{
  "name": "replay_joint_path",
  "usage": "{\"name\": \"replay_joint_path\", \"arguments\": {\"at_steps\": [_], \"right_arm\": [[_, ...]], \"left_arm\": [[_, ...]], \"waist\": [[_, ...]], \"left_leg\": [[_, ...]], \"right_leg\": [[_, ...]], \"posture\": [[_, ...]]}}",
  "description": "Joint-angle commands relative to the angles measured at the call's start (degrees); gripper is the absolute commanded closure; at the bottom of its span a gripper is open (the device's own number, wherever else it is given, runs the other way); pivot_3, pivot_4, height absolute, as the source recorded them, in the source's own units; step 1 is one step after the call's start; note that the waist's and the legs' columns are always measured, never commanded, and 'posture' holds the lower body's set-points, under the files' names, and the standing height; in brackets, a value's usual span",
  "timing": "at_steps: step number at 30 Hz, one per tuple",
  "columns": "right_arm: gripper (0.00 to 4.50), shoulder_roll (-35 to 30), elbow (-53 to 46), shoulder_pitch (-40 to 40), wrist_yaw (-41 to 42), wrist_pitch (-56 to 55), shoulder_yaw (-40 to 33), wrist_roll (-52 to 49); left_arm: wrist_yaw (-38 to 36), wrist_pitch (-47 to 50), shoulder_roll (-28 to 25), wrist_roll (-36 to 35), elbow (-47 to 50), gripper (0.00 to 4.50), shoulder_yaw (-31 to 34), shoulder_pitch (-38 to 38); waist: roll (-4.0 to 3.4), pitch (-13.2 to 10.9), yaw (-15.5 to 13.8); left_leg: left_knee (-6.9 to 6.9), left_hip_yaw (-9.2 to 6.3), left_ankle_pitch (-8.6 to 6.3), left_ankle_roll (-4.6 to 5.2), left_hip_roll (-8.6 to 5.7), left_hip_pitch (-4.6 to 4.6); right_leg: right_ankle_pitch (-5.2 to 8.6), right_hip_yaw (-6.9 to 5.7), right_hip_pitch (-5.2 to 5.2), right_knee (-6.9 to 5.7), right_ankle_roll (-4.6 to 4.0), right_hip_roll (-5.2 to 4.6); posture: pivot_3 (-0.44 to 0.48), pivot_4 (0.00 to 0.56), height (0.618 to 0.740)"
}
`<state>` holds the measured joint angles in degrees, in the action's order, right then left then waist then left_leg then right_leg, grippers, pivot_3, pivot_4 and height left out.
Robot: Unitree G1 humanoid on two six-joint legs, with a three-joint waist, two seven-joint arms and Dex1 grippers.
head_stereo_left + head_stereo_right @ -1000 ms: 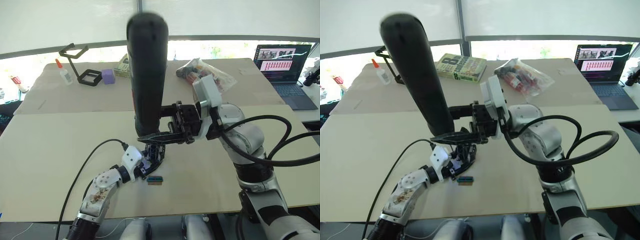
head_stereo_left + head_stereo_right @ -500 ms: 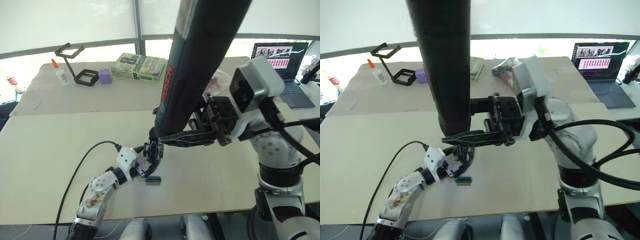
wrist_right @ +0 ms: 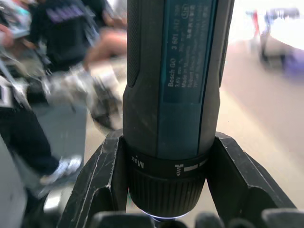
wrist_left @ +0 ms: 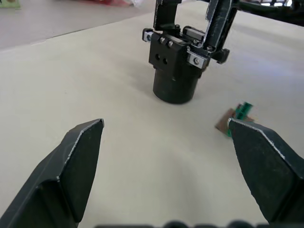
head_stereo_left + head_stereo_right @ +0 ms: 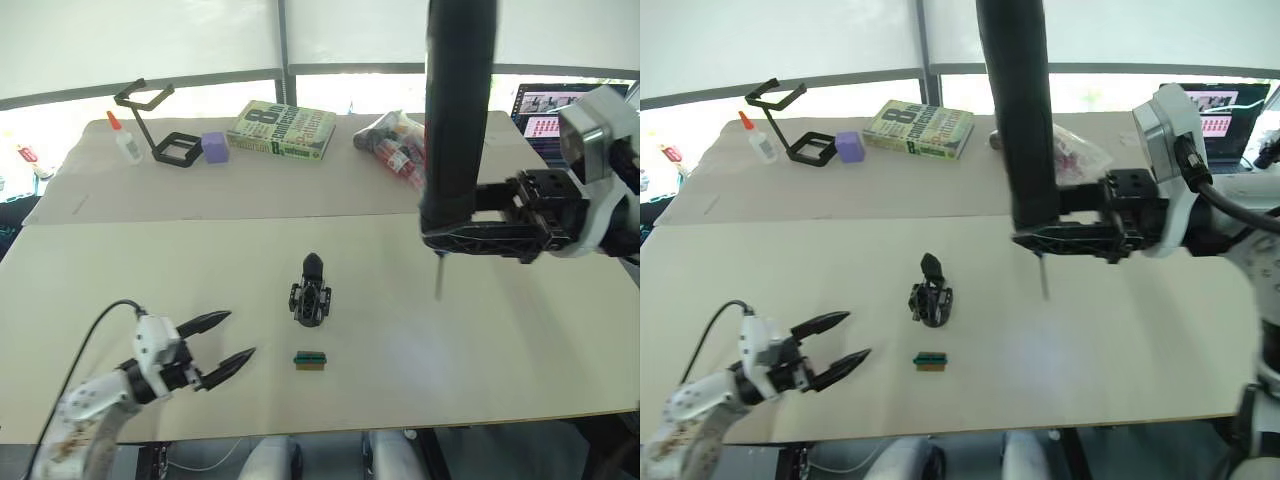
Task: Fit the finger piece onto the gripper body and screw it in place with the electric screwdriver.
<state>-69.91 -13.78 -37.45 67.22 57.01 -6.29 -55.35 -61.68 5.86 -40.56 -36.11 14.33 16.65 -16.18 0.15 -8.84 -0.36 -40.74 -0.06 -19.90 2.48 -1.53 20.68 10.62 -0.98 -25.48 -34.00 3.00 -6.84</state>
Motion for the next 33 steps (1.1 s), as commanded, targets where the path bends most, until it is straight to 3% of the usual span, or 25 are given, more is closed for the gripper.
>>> {"name": "replay_joint_path", "arguments": {"at_steps": [1,6,10,15,19,21,25,28,30,33], "right_arm": [[2.55,-7.07,3.09,0.21,4.01,3.00,8.17,8.76],[2.55,-6.19,15.58,-2.82,7.94,1.20,22.77,23.79],[2.55,-2.01,23.99,-6.97,8.35,-0.37,31.57,35.04],[2.55,2.53,31.74,-9.01,8.71,-4.61,35.67,43.72],[2.55,4.82,35.18,-9.63,11.17,-5.48,34.86,45.55],[1.50,4.55,35.51,-9.67,12.71,-5.62,34.23,45.97],[0.11,2.55,35.72,-8.40,13.37,-8.92,31.19,46.65],[0.03,0.91,35.63,-6.63,12.93,-12.68,27.52,46.50],[0.03,-0.24,36.65,-4.80,12.33,-22.21,20.65,44.50],[0.03,0.96,35.80,0.98,22.46,-40.55,5.69,34.21]], "left_arm": [[-6.89,-0.62,-4.40,-1.94,1.06,0.07,5.04,-1.53],[-14.31,-0.78,-9.05,-2.32,-3.01,0.07,9.88,-3.03],[-14.02,-2.50,-7.60,-1.52,-1.42,0.07,10.03,-2.00],[-10.54,-0.07,-5.61,-2.75,3.99,0.07,9.08,-1.83],[-10.08,0.35,-4.74,-2.16,4.98,0.07,8.64,-2.32],[-9.84,0.90,-4.93,-2.23,4.42,0.00,9.31,-2.11],[-9.74,0.95,-5.23,-2.52,3.68,0.00,11.08,-2.33],[-7.32,1.08,-5.17,-0.57,3.13,0.00,12.20,-2.74],[-1.88,1.04,-7.06,7.26,1.82,0.00,12.35,-3.15],[-1.17,-0.18,-7.67,8.78,-0.91,0.00,15.46,-4.24]], "waist": [[0.03,-0.02,0.02],[0.06,-0.05,0.88],[0.03,-0.09,1.35],[0.02,-0.10,1.19],[0.05,-0.11,1.30],[0.04,-0.11,1.18],[0.04,-0.11,1.10],[0.04,-0.11,0.92],[0.04,-0.11,0.90],[0.04,-0.11,1.01]], "left_leg": [[-0.03,0.03,0.00,0.00,-0.01,0.03],[-0.09,0.30,0.08,-0.13,-0.12,0.15],[-0.13,0.40,0.18,-0.27,-0.23,0.49],[-0.08,0.38,0.21,-0.35,-0.20,0.53],[-0.12,0.39,0.21,-0.34,-0.22,0.52],[-0.18,0.38,0.21,-0.34,-0.21,0.50],[-0.20,0.37,0.24,-0.38,-0.19,0.48],[-0.20,0.36,0.24,-0.38,-0.19,0.49],[-0.20,0.36,0.24,-0.38,-0.20,0.50],[-0.18,0.40,0.24,-0.38,-0.33,0.49]], "right_leg": [[0.00,-0.02,-0.01,0.02,0.00,0.00],[-0.01,0.07,-0.21,-0.01,0.03,0.00],[-0.05,0.15,-0.68,-0.11,0.08,0.01],[-0.05,0.08,-0.74,-0.07,0.10,0.02],[-0.06,0.09,-0.69,-0.06,0.10,0.00],[-0.08,0.09,-0.67,-0.10,0.14,0.01],[-0.13,0.08,-0.66,-0.16,0.15,0.05],[-0.14,0.08,-0.66,-0.15,0.16,0.06],[-0.14,0.08,-0.65,-0.12,0.17,0.06],[-0.16,0.10,-0.65,-0.11,0.20,0.10]], "posture": [[0.000,0.150,0.740],[0.000,0.150,0.740],[0.000,0.150,0.740],[0.000,0.150,0.740],[0.000,0.150,0.740],[0.000,0.150,0.740],[0.000,0.150,0.740],[0.000,0.150,0.740],[0.000,0.150,0.740],[0.000,0.150,0.740]]}}
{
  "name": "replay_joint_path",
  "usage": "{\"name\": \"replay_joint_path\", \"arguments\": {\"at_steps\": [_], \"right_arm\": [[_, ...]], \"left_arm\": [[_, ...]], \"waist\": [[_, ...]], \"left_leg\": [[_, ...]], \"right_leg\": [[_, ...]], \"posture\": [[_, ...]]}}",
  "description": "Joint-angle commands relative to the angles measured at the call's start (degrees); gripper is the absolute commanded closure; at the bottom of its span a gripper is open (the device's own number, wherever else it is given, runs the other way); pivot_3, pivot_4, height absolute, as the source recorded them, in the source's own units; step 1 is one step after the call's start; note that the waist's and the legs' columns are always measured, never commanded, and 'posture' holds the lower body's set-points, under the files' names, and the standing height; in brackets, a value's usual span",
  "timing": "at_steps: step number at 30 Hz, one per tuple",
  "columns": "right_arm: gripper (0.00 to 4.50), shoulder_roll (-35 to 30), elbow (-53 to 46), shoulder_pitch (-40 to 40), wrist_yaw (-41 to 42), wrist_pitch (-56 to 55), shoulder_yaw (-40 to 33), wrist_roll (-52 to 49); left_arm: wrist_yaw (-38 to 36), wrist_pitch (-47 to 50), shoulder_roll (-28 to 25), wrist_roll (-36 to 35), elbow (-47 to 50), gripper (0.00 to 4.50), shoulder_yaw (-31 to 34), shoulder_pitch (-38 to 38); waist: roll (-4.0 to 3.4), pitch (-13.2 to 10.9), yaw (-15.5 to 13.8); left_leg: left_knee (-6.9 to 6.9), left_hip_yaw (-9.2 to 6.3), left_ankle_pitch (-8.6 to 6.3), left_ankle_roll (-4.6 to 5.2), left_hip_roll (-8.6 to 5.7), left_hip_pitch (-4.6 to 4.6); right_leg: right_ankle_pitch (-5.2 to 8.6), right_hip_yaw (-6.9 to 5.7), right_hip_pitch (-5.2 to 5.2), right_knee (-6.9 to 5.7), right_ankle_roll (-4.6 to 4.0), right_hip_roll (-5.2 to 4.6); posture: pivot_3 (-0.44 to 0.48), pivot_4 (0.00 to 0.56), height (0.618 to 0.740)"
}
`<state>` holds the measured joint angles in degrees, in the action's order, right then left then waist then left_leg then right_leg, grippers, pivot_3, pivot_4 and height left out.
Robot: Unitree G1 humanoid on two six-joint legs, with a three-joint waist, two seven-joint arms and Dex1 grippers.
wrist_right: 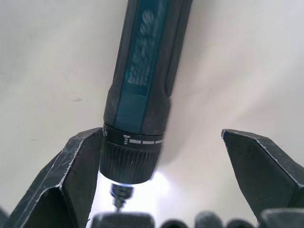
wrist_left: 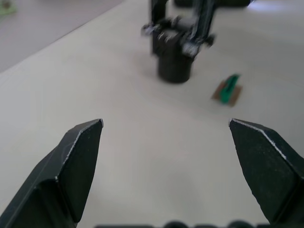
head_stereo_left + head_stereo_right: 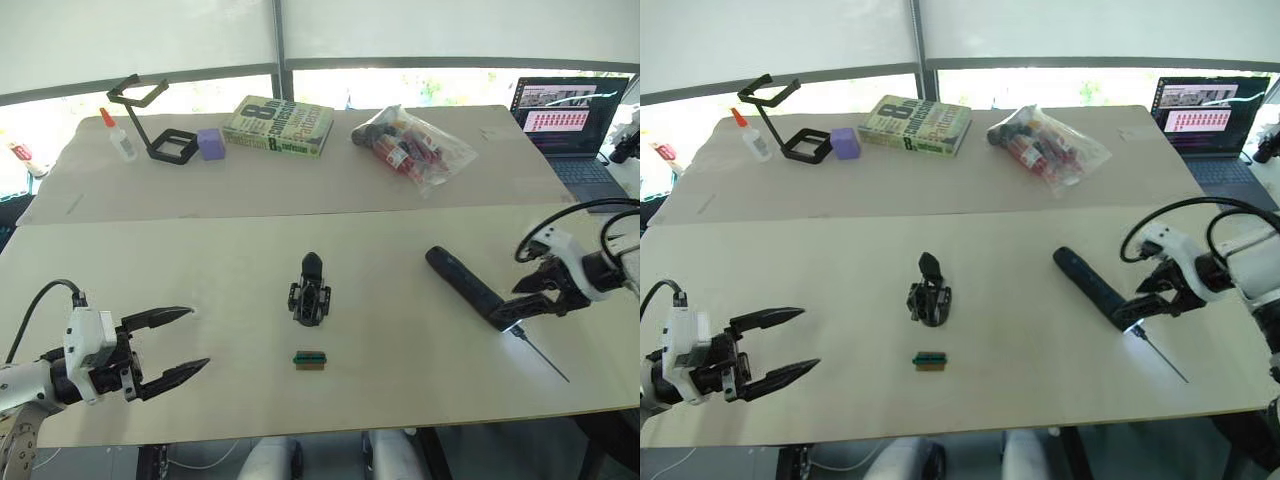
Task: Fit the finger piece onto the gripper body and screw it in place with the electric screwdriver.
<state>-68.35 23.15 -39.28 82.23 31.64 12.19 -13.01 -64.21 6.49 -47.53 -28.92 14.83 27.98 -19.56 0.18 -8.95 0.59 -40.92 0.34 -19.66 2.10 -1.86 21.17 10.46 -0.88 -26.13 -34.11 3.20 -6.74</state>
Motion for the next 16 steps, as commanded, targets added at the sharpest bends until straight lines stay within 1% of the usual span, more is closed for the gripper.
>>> {"name": "replay_joint_path", "arguments": {"at_steps": [1,3,5,8,10,12,13,16], "right_arm": [[0.03,0.61,-1.83,4.85,9.32,-19.97,-16.83,-11.17],[0.03,2.65,-4.91,8.92,10.16,-28.20,-20.97,-14.98],[0.03,5.47,-9.64,12.14,10.27,-31.22,-23.74,-17.63],[0.03,10.47,-15.59,17.37,9.02,-37.76,-24.84,-17.57],[0.03,13.49,-18.92,20.06,7.28,-39.60,-24.58,-17.32],[0.03,15.57,-20.54,21.29,6.31,-40.47,-24.22,-17.27],[0.03,16.34,-20.67,21.45,5.77,-40.67,-24.10,-17.08],[0.03,18.17,-20.08,20.17,4.82,-41.20,-24.18,-17.51]], "left_arm": [[1.05,-1.00,-0.76,1.27,-2.30,0.00,5.33,-1.19],[0.32,-2.72,-0.95,1.80,-4.73,0.00,7.47,-1.71],[-0.71,-5.50,-0.99,2.86,-7.23,0.00,9.26,-2.37],[-1.63,-9.26,-1.12,4.55,-10.63,0.00,10.92,-3.52],[-1.29,-10.75,-0.66,5.09,-11.59,0.00,11.50,-3.84],[-0.25,-10.86,-0.19,5.17,-11.43,0.00,11.79,-3.99],[0.77,-11.11,0.09,5.38,-11.44,0.00,11.97,-3.62],[2.54,-10.28,0.07,4.96,-11.52,0.00,12.31,-2.44]], "waist": [[0.00,0.00,0.09],[0.06,0.02,0.23],[0.12,0.03,0.44],[0.14,0.02,0.40],[0.12,0.01,0.22],[0.09,-0.02,0.13],[0.09,-0.02,0.06],[0.14,0.00,-0.14]], "left_leg": [[0.03,0.00,0.00,0.00,0.03,-0.01],[0.02,-0.01,-0.01,0.00,0.29,-0.03],[0.00,0.02,-0.01,-0.01,0.40,-0.09],[-0.02,0.14,0.02,-0.05,0.51,-0.22],[-0.02,0.16,0.02,-0.05,0.56,-0.43],[0.01,0.16,-0.07,0.10,0.58,-0.91],[0.01,0.16,-0.20,0.32,0.61,-1.00],[-0.03,0.11,-0.18,0.28,0.60,-1.03]], "right_leg": [[0.00,0.00,0.01,0.01,0.00,0.03],[0.00,0.00,0.07,0.01,0.00,0.15],[-0.01,0.02,0.13,0.00,-0.01,0.21],[-0.13,0.07,0.20,-0.04,-0.15,0.27],[-0.17,0.07,0.42,-0.05,-0.20,0.31],[-0.16,0.07,0.91,-0.01,-0.20,0.31],[-0.15,0.08,1.03,-0.02,-0.20,0.30],[-0.16,0.07,1.10,-0.02,-0.20,0.30]], "posture": [[0.000,0.150,0.740],[0.000,0.150,0.740],[0.000,0.150,0.740],[0.000,0.150,0.740],[0.000,0.150,0.740],[0.000,0.150,0.740],[0.000,0.150,0.740],[0.000,0.150,0.740]]}}
